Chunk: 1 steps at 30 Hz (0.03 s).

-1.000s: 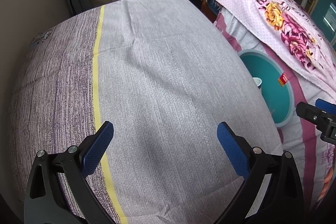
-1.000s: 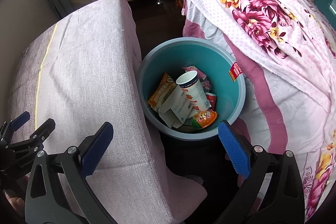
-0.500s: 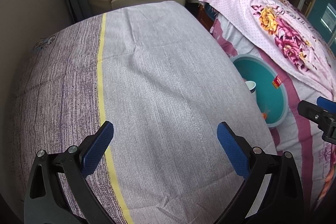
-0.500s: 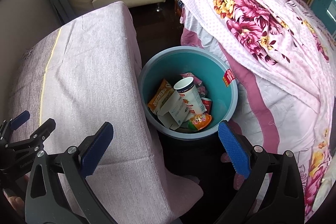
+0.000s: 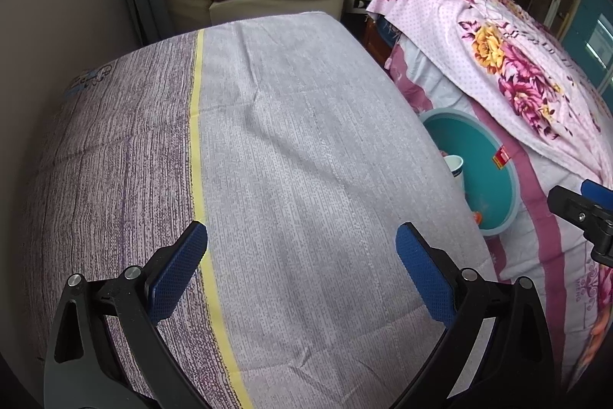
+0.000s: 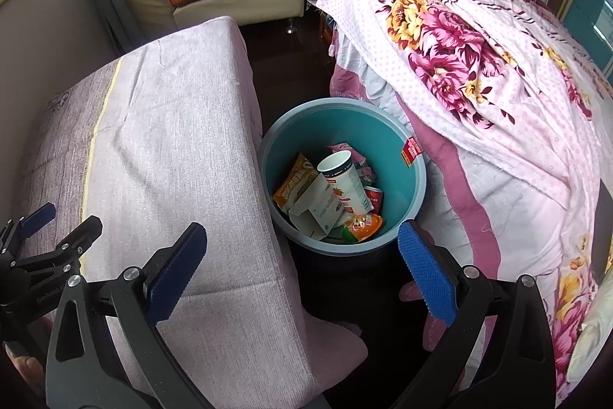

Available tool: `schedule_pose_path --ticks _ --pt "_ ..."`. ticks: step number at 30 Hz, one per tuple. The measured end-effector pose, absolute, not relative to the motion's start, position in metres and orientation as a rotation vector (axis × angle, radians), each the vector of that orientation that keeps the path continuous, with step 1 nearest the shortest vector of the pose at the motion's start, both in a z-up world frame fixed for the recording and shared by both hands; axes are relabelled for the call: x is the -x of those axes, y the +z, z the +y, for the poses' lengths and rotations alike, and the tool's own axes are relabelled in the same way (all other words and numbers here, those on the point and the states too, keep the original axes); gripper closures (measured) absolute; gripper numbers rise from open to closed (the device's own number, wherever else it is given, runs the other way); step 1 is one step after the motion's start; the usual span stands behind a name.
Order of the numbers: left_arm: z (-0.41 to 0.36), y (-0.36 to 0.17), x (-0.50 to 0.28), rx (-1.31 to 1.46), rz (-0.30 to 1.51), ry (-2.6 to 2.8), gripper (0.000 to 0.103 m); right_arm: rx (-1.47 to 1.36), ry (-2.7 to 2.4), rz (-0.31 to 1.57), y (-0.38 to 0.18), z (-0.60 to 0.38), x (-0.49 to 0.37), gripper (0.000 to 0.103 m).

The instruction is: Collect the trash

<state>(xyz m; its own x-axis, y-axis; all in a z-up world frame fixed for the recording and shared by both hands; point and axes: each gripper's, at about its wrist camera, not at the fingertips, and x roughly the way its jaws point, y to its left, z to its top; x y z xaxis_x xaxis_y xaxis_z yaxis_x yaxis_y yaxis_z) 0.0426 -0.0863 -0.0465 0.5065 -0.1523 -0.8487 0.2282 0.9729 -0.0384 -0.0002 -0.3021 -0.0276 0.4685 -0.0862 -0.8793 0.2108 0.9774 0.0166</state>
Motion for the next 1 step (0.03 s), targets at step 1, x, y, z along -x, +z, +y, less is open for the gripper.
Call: schedule_pose_path --ticks 1 --pt "-0.0861 -0.0467 -0.0426 -0.082 1.015 -0.23 0.004 -0.128 -0.183 1.068 -0.0272 -0.3022 0.0006 0.007"
